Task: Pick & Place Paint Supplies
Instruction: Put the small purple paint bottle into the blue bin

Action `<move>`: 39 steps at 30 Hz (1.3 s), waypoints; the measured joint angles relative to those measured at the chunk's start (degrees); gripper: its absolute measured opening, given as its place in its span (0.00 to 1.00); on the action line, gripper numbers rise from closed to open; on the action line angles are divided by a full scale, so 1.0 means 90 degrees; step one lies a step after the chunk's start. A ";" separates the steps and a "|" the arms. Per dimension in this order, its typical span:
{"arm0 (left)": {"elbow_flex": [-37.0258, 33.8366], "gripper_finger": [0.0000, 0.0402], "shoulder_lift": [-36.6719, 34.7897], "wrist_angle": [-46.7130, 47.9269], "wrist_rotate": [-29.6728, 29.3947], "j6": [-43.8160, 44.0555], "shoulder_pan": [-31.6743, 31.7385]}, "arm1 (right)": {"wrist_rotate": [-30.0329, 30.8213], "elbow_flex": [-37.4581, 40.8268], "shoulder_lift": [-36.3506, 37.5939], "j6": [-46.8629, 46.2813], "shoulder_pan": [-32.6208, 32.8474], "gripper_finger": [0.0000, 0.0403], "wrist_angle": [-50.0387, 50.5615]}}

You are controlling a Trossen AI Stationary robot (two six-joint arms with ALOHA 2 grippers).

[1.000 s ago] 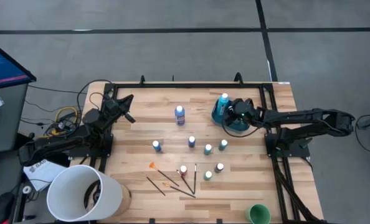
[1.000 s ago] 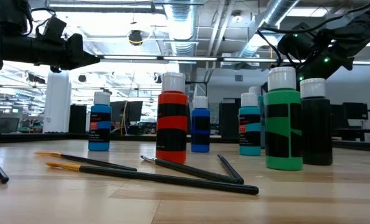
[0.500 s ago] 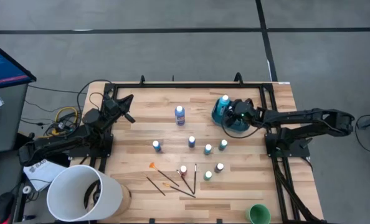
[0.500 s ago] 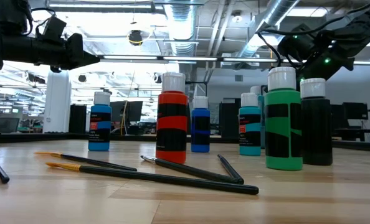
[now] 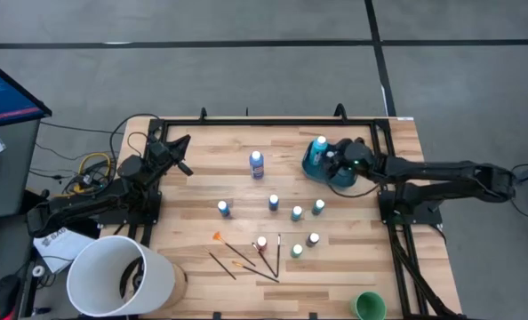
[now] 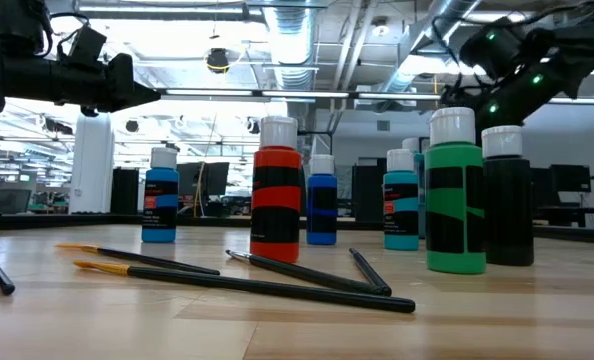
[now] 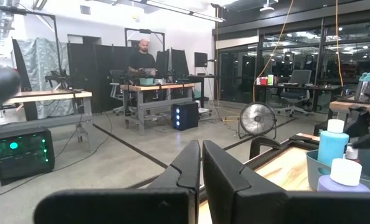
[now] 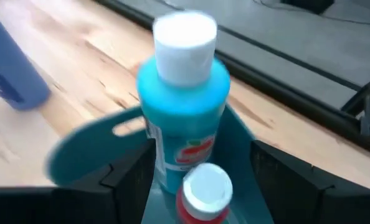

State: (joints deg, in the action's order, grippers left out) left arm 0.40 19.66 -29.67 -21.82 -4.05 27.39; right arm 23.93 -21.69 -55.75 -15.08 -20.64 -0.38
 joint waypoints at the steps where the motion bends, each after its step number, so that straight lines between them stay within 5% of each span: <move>1: -0.0001 0.02 0.0001 0.0000 0.0000 0.0000 -0.0002 | -0.0080 0.0000 0.0181 -0.0033 0.0000 0.63 0.0000; 7: -0.0002 0.02 0.0001 0.0000 0.0000 0.0000 0.0001 | -0.0726 -0.0304 0.1046 -0.0117 0.0320 0.63 -0.0011; 12: -0.0002 0.02 0.0000 0.0000 -0.0002 0.0002 -0.0002 | -0.0811 -0.0849 0.0860 0.0106 0.0960 0.63 -0.0029; 23: -0.0002 0.02 0.0000 0.0000 0.0000 0.0000 0.0000 | -0.0926 -0.2355 -0.1533 0.0377 0.2026 0.63 0.0247; 32: 0.0000 0.02 0.0000 0.0000 0.0000 0.0001 0.0001 | -0.1075 -0.5013 -0.3554 0.0748 0.2384 0.63 0.3254; 39: 0.0000 0.02 0.0000 0.0000 0.0000 0.0002 0.0000 | -0.1771 -0.6513 -0.4721 0.1208 0.2424 0.63 0.4374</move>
State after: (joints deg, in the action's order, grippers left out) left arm 0.40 19.66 -29.67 -21.83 -4.03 27.39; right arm 7.99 -80.31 -98.23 -4.20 1.17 38.99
